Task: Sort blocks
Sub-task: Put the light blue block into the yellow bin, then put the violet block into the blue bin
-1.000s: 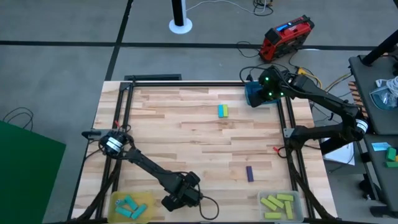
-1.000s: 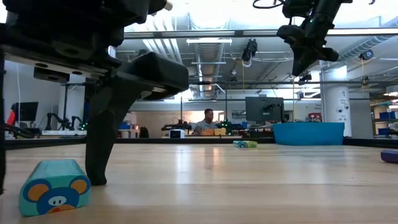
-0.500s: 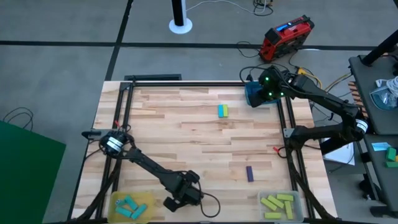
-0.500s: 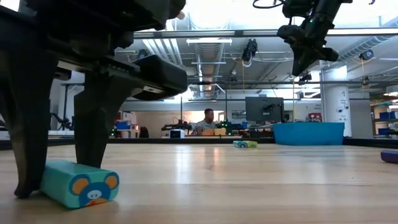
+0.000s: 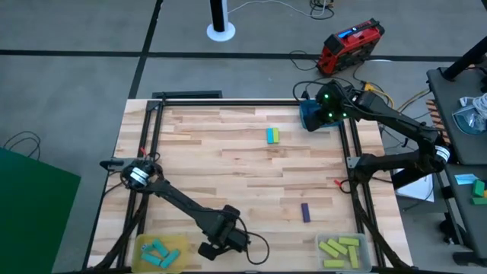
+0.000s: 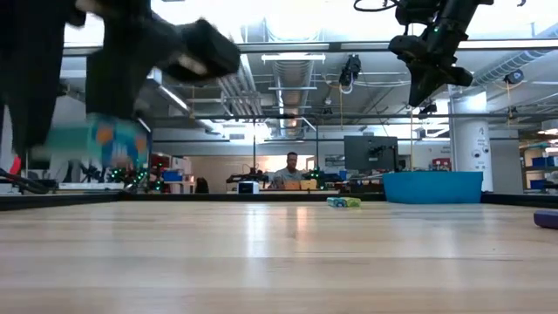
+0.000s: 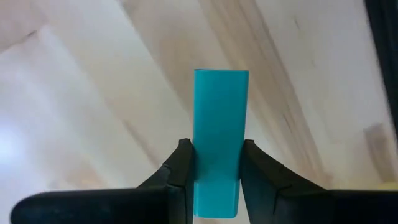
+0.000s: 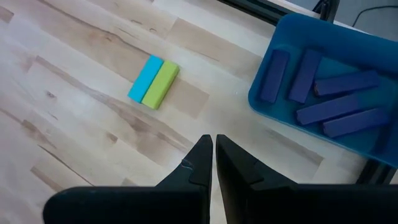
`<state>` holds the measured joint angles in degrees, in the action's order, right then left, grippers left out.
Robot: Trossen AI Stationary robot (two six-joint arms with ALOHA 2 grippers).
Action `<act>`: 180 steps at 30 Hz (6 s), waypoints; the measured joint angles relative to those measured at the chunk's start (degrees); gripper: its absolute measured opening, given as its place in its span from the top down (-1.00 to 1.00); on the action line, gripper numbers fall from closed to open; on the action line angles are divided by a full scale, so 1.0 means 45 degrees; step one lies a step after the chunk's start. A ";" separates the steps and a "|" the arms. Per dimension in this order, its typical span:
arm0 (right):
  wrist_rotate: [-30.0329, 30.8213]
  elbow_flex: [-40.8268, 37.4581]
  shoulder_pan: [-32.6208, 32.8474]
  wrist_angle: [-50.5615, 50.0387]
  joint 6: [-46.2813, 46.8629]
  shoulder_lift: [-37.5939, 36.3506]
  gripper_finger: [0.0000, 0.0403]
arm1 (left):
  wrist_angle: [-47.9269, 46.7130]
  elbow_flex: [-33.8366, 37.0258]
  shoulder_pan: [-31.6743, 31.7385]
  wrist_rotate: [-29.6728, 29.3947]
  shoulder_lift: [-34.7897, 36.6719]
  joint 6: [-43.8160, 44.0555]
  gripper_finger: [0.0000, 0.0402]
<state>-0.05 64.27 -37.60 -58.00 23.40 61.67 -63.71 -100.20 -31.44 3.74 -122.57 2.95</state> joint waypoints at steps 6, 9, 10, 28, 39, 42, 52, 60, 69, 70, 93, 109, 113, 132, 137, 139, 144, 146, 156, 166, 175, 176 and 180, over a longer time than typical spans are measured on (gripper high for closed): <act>0.0001 -0.0007 -0.0005 0.0000 -0.0037 0.0000 0.94 | -0.1640 -0.0699 0.0000 -0.0273 0.0718 0.1402 0.66; -0.0005 -0.0035 -0.0005 -0.0005 -0.0109 0.0000 0.94 | -0.2796 -0.1409 -0.0015 -0.0294 0.1128 0.2151 0.66; -0.0005 -0.0044 -0.0005 -0.0010 -0.0117 0.0000 0.94 | -0.3404 -0.1765 -0.0048 -0.0291 0.1249 0.2454 0.66; -0.0031 -0.0387 -0.0005 0.0047 -0.0709 0.0000 0.94 | -0.5840 -0.2512 -0.4261 0.5623 0.1808 1.0099 0.66; -0.0029 -0.0418 -0.0005 0.0053 -0.0767 -0.0010 0.94 | -0.5109 0.0081 -0.3811 0.6798 0.1823 0.8406 0.65; -0.0029 -0.0423 -0.0005 0.0005 -0.0767 -0.0010 0.94 | -0.5054 0.0717 -0.3639 0.6684 0.1823 0.7577 0.64; -0.0034 -0.0427 -0.0005 -0.0005 -0.0816 -0.0015 0.94 | -0.5044 0.1918 -0.3628 0.5429 0.1842 0.7118 0.45; -0.0034 -0.0427 -0.0005 0.0004 -0.0865 -0.0015 0.94 | -0.5144 0.1479 -0.3633 0.4132 0.1847 0.7264 0.23; -0.0029 -0.0432 -0.0005 0.0107 -0.0907 -0.0010 0.94 | -0.5849 -0.0104 -0.3397 0.3749 0.1847 0.8135 0.20; -0.0029 -0.0432 -0.0005 0.0104 -0.0908 -0.0010 0.94 | -0.5847 -0.0496 -0.3277 0.3604 0.1847 0.8202 0.20; -0.0662 -0.0432 -0.0005 0.0411 -0.1253 0.0000 0.94 | -0.4801 -0.4156 0.2199 -0.7186 0.2062 0.7314 0.23; -0.0986 0.0242 0.0291 0.1221 0.0891 0.0205 0.94 | 0.4315 0.3890 0.4868 -0.5258 0.6375 0.3154 0.23; -0.0910 0.0910 0.0523 0.1708 0.1596 0.0803 0.94 | 0.5583 0.5639 0.5973 -0.4837 0.7893 0.2208 0.23; -0.1703 0.3332 0.5091 0.1212 0.4917 0.2990 0.94 | 0.7209 0.8927 1.2226 0.1624 1.0730 -0.1341 0.23; -0.2664 0.3317 0.6885 -0.1064 0.7887 0.2977 0.94 | 0.7612 0.8534 1.2854 0.1635 1.0624 -0.1792 0.23; -0.2782 0.3303 0.7714 -0.1967 0.9002 0.2944 0.94 | 0.7744 0.8342 1.2921 0.1644 1.0624 -0.2100 0.23; -0.2793 0.3204 0.9601 -0.3097 1.0890 0.2890 0.94 | 0.7835 0.7680 1.2946 0.1625 1.0619 -0.2724 0.23; -0.2783 0.3007 1.0255 -0.3123 1.1625 0.2892 0.94 | 0.7827 0.7471 1.2949 0.1594 1.0617 -0.2861 0.23; -0.2686 0.0492 1.3053 -0.2175 1.4662 0.3075 0.94 | 0.7846 0.6999 1.3021 0.0622 1.0614 -0.2907 0.23; -0.2541 -0.3321 1.3952 0.3233 1.5949 0.3405 0.94 | 0.7973 0.7191 1.3134 0.0605 1.0604 -0.3038 0.23; -0.2176 -0.3438 1.3969 0.3451 1.5930 0.4078 0.91 | 0.7978 0.7217 1.3134 0.0600 1.0604 -0.3033 0.23; -0.2176 -0.3434 1.3969 0.3453 1.5932 0.4143 0.88 | 0.7978 0.7217 1.3134 0.0600 1.0604 -0.3033 0.23; -0.2175 -0.3434 1.3969 0.3415 1.6038 0.4423 0.68 | 0.7998 0.7222 1.3134 0.0597 1.0604 -0.3033 0.23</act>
<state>-9.84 48.82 25.26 -42.63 95.57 81.57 -27.72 -67.70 27.66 6.42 -74.85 -10.70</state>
